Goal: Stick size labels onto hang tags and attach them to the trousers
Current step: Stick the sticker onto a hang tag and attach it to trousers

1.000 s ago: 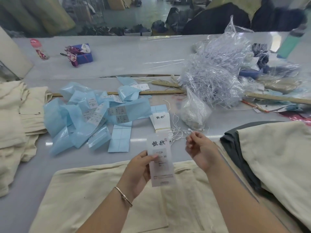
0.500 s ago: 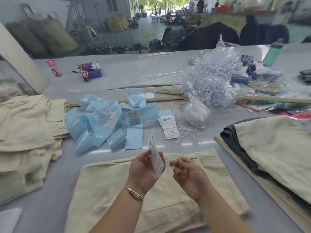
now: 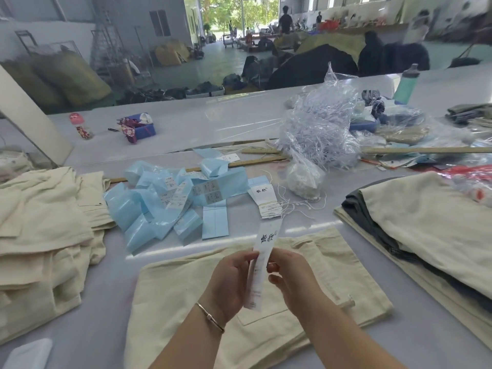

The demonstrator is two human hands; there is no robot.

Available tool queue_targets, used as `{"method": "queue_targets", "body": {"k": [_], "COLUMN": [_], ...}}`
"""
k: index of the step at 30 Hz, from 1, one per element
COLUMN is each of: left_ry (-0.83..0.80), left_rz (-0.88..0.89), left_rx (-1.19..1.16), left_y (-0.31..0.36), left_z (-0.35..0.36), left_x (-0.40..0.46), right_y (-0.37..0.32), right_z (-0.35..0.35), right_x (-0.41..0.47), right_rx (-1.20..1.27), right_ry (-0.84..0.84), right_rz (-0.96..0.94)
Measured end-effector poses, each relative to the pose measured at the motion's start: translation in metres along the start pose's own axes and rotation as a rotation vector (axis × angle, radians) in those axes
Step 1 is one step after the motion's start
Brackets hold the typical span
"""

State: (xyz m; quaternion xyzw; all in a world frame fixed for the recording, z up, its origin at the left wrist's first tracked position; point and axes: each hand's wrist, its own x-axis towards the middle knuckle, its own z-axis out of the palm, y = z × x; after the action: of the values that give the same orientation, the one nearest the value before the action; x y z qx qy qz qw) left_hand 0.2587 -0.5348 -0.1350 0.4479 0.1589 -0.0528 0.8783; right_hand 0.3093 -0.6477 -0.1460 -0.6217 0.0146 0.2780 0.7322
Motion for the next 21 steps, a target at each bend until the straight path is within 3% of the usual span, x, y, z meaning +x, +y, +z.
{"method": "queue_targets", "body": {"k": [5, 9, 11, 14, 19, 21], "left_ry": [0.046, 0.073, 0.077, 0.105, 0.224, 0.298], "left_rz": [0.026, 0.077, 0.083, 0.132, 0.365, 0.453], "left_rx": [0.073, 0.165, 0.209, 0.297, 0.378, 0.519], "left_y": [-0.008, -0.005, 0.001, 0.008, 0.019, 0.022], "left_z": [-0.005, -0.009, -0.011, -0.017, -0.021, -0.022], "left_x": [-0.007, -0.011, -0.014, -0.017, -0.022, -0.022], "right_y": [0.001, -0.007, -0.011, -0.019, -0.042, -0.05], "right_z": [0.007, 0.007, 0.005, -0.005, -0.015, -0.012], "right_x": [-0.004, 0.002, 0.005, 0.007, -0.008, -0.016], "right_rx": [0.133, 0.433, 0.46, 0.19, -0.765, -0.94], "right_ry": [0.019, -0.052, -0.023, 0.109, 0.209, 0.198], "right_rz": [-0.024, 0.024, 0.014, -0.119, -0.568, -0.688]}}
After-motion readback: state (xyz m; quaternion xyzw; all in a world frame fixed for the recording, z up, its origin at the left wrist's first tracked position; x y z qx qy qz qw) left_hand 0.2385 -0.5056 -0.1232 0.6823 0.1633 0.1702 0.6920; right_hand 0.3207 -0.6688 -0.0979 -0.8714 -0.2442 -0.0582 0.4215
